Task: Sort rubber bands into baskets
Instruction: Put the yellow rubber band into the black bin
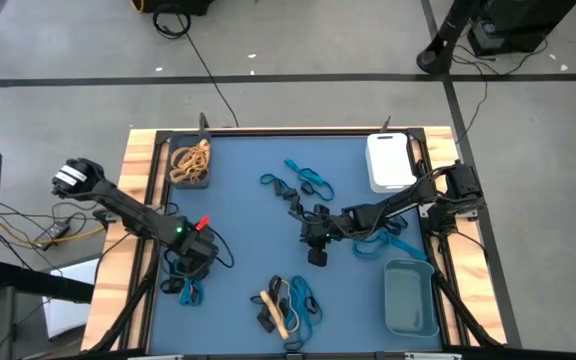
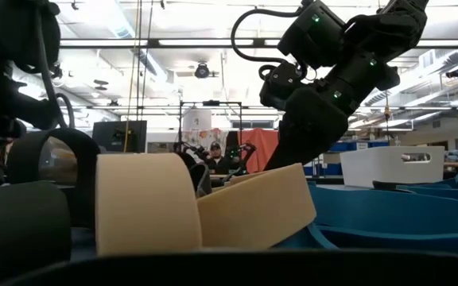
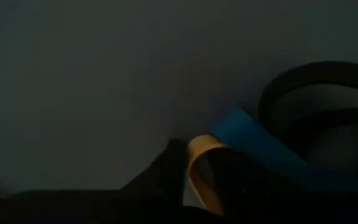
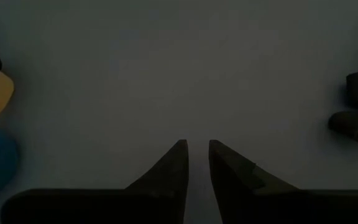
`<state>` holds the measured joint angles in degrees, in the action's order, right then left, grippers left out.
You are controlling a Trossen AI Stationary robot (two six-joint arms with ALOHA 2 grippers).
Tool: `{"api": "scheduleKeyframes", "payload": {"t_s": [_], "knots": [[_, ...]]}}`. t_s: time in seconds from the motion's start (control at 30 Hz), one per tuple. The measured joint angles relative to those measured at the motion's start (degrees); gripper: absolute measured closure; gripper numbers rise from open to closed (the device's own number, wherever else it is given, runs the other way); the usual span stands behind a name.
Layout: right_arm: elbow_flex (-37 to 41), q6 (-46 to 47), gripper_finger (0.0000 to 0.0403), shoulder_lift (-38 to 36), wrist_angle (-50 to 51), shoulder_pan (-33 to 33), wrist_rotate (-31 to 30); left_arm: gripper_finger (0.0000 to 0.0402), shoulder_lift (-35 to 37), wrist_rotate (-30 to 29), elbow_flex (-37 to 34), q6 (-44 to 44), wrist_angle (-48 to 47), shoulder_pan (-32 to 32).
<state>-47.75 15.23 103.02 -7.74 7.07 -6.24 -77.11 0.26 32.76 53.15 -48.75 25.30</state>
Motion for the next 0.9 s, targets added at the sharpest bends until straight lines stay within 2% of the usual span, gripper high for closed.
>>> {"api": "scheduleKeyframes", "payload": {"t_s": [0.1,0.3,0.4,0.63,0.8,0.9], "knots": [[0.0,0.0,0.0327,0.0,-0.4,0.0,-0.1,0.0387,-0.3,2.4,0.5,0.1,-0.8,-0.1],[0.0,0.0,0.0327,0.0,-0.8,0.0,-0.1,0.0392,0.3,4.4,6.1,0.9,-9.6,-0.1],[0.0,0.0,0.0327,0.0,-1.2,0.0,-0.1,0.0397,0.2,1.7,9.8,1.2,-17.8,-0.2],[0.0,0.0,0.0327,0.0,-1.2,0.1,0.1,0.0397,0.3,-7.6,19.1,1.4,-29.1,-1.1],[0.0,0.0,0.0327,0.0,-1.1,0.2,0.3,0.0397,0.3,-18.0,23.8,4.1,-37.0,-4.8],[0.0,0.0,0.0327,0.0,-1.1,0.4,0.3,0.0397,0.3,-21.1,25.3,3.8,-39.8,-7.6]]}}
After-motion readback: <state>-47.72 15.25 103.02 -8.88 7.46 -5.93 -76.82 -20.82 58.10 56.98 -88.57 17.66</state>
